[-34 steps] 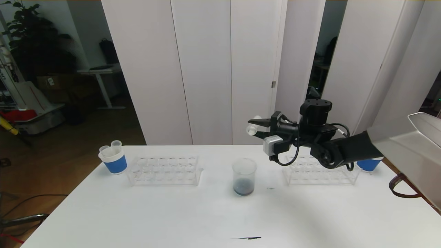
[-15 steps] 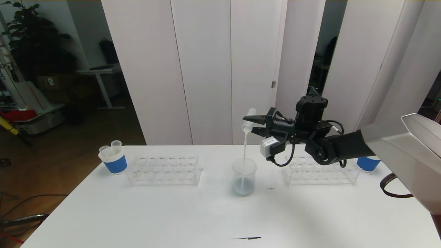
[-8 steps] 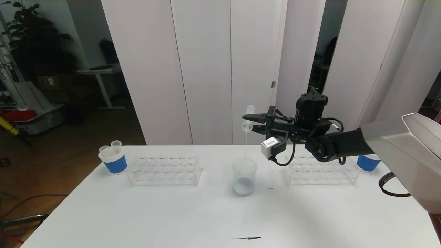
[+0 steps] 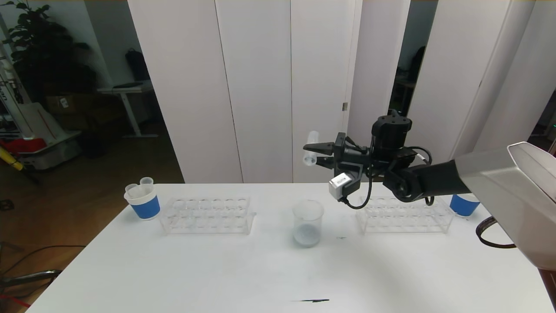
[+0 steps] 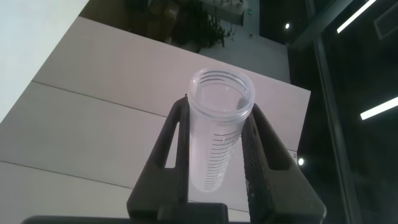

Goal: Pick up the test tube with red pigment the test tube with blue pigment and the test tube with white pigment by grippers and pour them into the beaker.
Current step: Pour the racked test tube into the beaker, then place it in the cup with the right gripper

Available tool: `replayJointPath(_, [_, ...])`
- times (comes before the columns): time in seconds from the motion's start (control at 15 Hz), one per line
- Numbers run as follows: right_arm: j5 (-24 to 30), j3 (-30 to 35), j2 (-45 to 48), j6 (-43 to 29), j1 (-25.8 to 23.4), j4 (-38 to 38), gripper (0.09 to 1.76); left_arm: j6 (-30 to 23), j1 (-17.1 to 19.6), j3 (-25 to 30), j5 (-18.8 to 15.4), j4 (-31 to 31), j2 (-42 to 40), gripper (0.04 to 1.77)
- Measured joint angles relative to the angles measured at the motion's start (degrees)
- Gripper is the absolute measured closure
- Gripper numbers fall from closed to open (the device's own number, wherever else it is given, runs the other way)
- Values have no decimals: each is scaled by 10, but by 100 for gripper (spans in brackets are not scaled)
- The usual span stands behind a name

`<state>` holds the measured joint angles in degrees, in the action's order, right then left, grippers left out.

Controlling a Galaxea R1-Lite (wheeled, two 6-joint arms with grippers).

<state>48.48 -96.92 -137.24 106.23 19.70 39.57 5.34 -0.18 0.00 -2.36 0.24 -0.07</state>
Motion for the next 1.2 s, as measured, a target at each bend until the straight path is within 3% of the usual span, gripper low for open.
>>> replayJointPath(0.8, [-14, -8, 1, -16, 5, 12, 128, 0, 0, 0, 0, 0, 0, 6])
replayJointPath(1.0, [-63, -6, 10, -86, 5, 22, 128, 0, 0, 0, 0, 0, 0, 6])
replayJointPath(1.2, [-168, -7, 32, -166, 2, 55, 128, 0, 0, 0, 0, 0, 0, 6])
